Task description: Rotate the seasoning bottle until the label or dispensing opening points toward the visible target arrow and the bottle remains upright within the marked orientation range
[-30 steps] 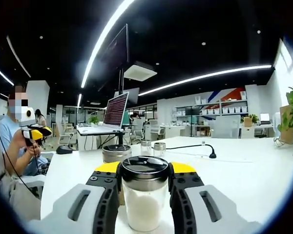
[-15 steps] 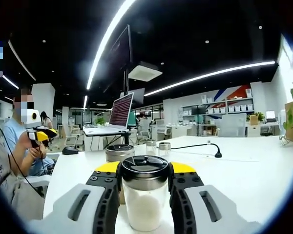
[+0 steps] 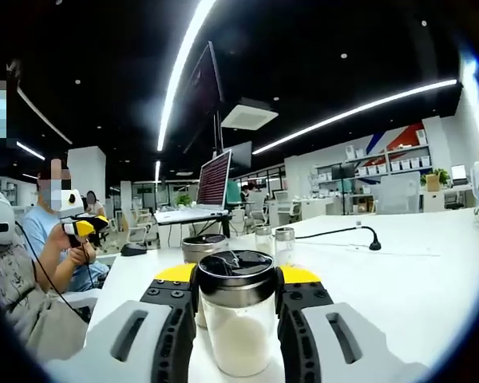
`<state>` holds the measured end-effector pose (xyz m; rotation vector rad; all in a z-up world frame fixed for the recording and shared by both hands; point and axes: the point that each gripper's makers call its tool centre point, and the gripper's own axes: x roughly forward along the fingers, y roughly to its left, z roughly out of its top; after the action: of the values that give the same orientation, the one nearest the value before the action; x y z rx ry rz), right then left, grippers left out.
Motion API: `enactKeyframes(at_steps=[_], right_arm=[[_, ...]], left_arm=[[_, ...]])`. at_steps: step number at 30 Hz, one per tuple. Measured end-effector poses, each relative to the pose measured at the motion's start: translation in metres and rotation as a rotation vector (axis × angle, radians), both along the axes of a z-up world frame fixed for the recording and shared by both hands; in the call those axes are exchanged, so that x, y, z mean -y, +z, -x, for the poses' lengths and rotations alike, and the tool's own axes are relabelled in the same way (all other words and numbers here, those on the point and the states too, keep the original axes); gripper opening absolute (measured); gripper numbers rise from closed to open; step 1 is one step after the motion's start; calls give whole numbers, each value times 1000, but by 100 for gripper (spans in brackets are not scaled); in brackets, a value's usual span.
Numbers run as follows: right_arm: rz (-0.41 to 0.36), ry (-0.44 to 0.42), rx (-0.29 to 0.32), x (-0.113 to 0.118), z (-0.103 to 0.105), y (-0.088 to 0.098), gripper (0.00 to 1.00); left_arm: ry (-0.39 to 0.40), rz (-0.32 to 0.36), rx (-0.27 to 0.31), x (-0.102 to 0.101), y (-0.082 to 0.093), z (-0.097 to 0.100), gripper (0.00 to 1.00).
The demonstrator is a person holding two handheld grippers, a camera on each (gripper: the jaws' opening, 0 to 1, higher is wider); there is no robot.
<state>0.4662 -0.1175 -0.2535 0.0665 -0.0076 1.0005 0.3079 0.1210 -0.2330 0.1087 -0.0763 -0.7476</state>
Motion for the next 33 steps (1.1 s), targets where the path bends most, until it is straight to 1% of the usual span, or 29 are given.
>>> enactKeyframes(at_steps=[1,2,3,4,7,8,9,12,18,20,22,25,33], right_arm=[[4,6,5,0,0,0,37],[6,12,8,0,0,0,37],[9,20,12,0,0,0,37],[9,25,13,-1,0,-1,37],[12,42,18,0,-1,0,37],[15,46,20,-1,0,0,37],[18,50,22,-1,0,0,37],[21,62,27,-1,0,0,37],[18,74,32,-1,1,0,37],[19,73,32,-1,1,0,37],[25,71,34,-2,2,0,37],[32,71,35,-2,1,-1,37],[61,89,29,-4,1,-2,37]], left_arm=[[-17,2,9,3,1,3,24],[-56,33,16,9,5,8,24],[-85,65,7,13,8,12,24],[-100,85,7,15,11,14,24],[-96,87,19,15,13,14,24],[-98,86,14,15,13,14,24],[-121,111,-13,18,12,15,24],[-139,163,-30,20,14,15,25],[-163,220,-11,23,23,19,25],[-147,247,1,19,28,18,27],[-128,255,-6,16,27,15,29],[-115,245,-5,14,25,14,30],[-117,230,8,15,26,15,31]])
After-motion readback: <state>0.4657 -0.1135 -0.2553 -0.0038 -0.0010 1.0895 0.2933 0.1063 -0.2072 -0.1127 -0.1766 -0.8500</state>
